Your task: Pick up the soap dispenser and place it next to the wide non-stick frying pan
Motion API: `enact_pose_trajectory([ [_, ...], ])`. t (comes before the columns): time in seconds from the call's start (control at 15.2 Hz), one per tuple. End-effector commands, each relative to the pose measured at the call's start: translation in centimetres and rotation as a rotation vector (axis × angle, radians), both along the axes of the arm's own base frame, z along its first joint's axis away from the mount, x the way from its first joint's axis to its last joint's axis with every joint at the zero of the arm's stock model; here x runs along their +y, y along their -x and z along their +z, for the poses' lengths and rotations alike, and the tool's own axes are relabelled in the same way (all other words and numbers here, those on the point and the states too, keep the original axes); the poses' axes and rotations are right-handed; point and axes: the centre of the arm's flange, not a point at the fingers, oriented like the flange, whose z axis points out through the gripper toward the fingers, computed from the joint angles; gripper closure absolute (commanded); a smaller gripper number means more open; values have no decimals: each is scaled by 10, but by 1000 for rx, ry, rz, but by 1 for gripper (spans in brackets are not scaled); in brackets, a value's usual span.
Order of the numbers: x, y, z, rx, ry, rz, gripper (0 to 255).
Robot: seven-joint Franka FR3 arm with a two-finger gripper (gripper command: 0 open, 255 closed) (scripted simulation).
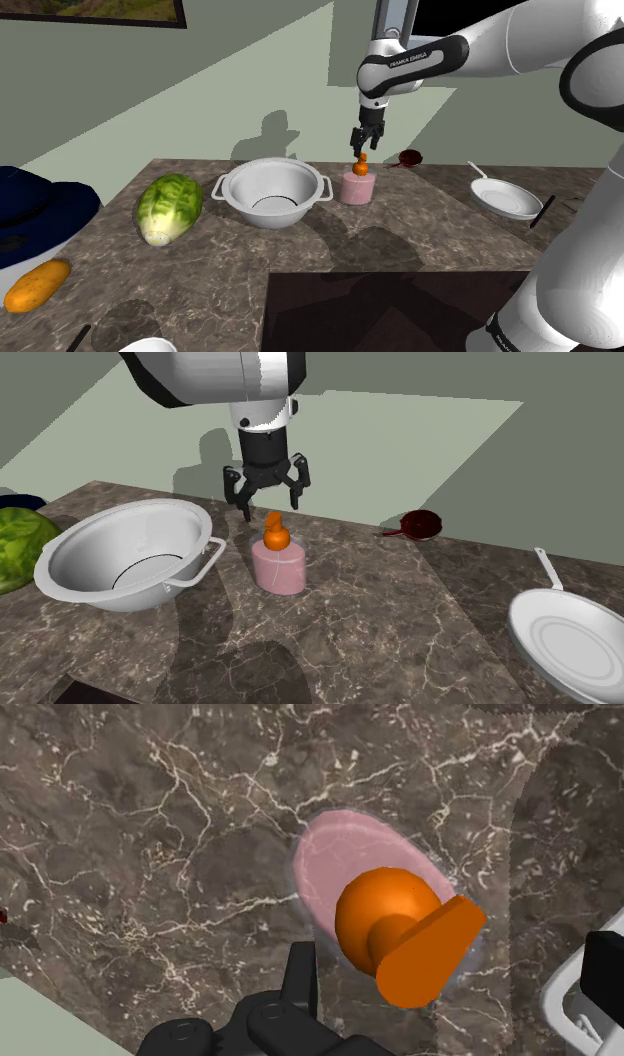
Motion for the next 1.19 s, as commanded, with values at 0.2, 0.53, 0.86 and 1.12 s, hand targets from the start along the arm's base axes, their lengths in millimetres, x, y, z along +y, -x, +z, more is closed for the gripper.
enact_pose_trajectory([
  [0.2, -2, 0, -27, -1, 1, 0, 0],
  [0.53, -2, 0, -35, -1, 1, 0, 0],
  [0.86, -2, 0, -35, -1, 1, 0, 0],
  [1.12, -2, 0, -35, -1, 1, 0, 255],
])
